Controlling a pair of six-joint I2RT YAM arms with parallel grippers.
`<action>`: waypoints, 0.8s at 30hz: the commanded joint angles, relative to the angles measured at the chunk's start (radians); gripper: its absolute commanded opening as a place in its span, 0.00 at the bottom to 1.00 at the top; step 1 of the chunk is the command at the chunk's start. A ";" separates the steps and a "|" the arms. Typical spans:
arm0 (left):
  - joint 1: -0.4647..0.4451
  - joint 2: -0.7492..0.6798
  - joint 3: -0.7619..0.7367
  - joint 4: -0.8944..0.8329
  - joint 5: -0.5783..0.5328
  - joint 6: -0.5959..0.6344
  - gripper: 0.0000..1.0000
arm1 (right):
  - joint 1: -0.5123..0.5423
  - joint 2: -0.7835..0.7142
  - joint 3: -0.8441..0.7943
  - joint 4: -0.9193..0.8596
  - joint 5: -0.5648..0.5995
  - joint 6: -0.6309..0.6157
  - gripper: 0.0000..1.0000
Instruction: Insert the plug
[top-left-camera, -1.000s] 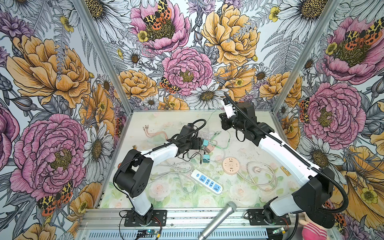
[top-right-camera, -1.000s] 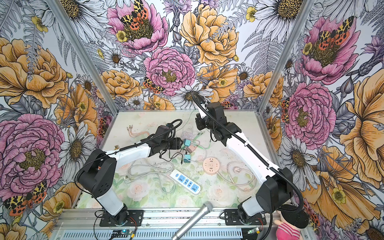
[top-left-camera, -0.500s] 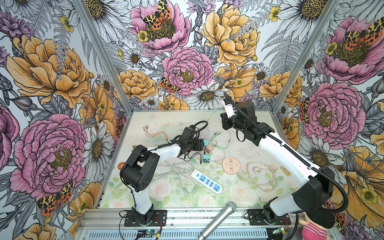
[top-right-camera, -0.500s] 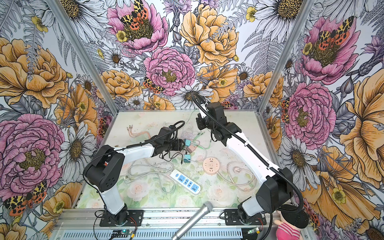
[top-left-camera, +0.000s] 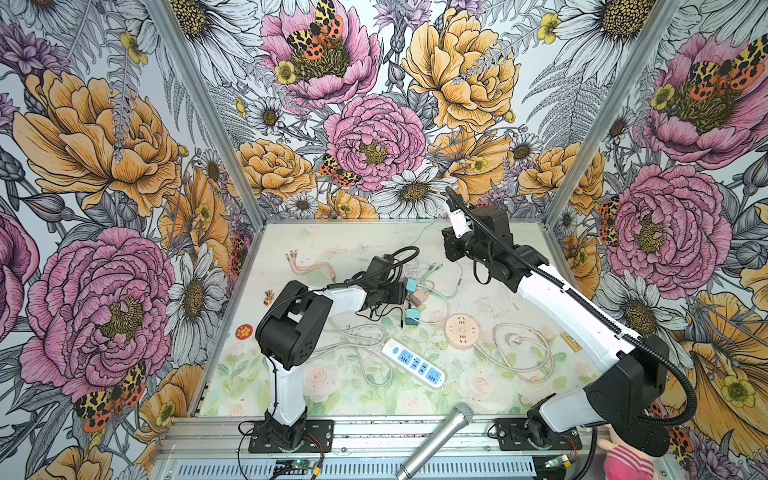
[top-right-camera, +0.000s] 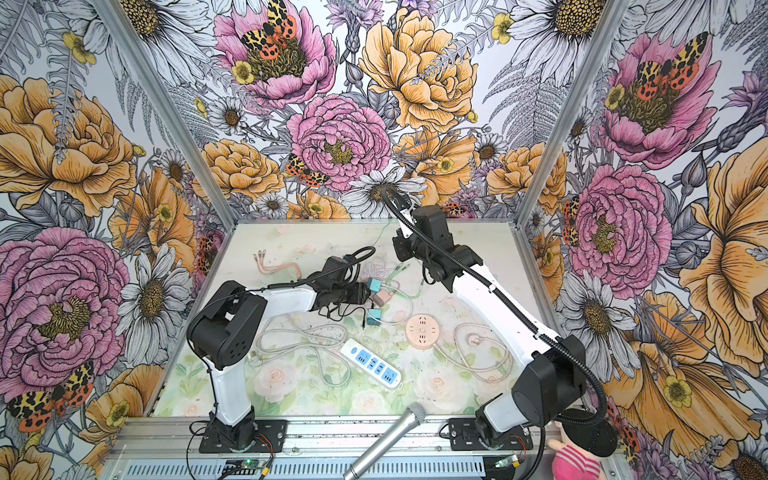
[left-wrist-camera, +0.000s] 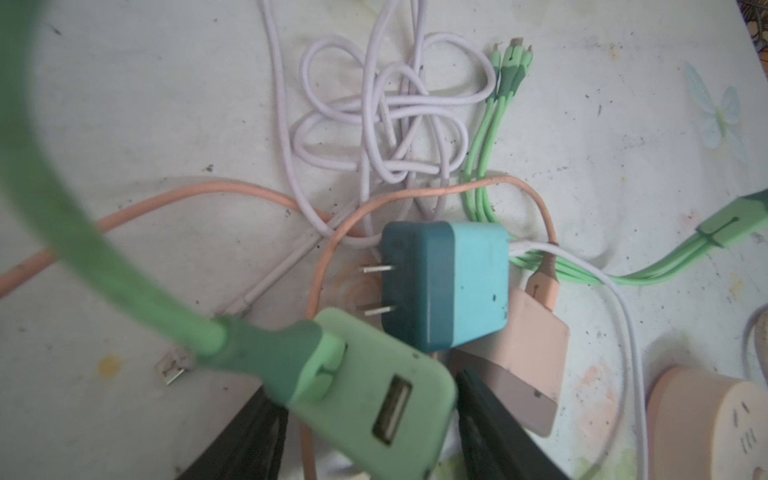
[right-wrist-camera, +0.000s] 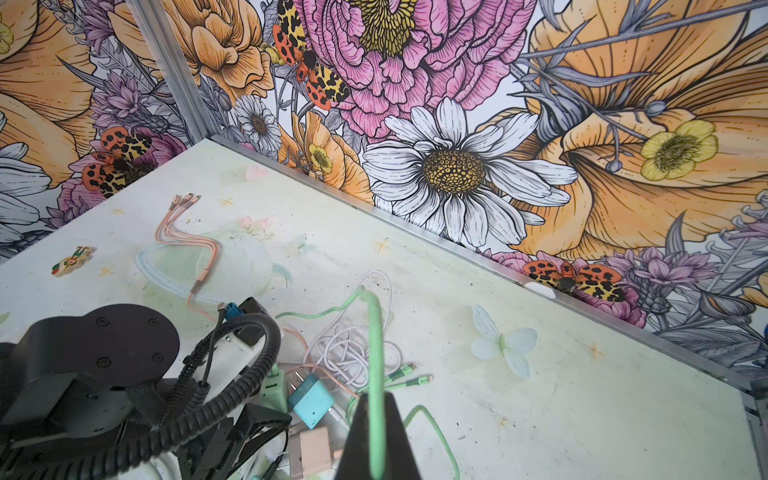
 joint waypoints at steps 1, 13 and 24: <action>0.004 -0.040 0.014 0.011 -0.032 0.028 0.65 | 0.006 -0.029 -0.003 -0.003 0.028 -0.015 0.00; -0.022 -0.051 0.065 -0.086 -0.094 0.077 0.68 | 0.007 -0.027 -0.021 -0.002 0.023 -0.010 0.00; -0.015 0.020 0.113 -0.084 -0.031 0.060 0.67 | 0.006 -0.038 -0.038 -0.002 0.039 -0.015 0.00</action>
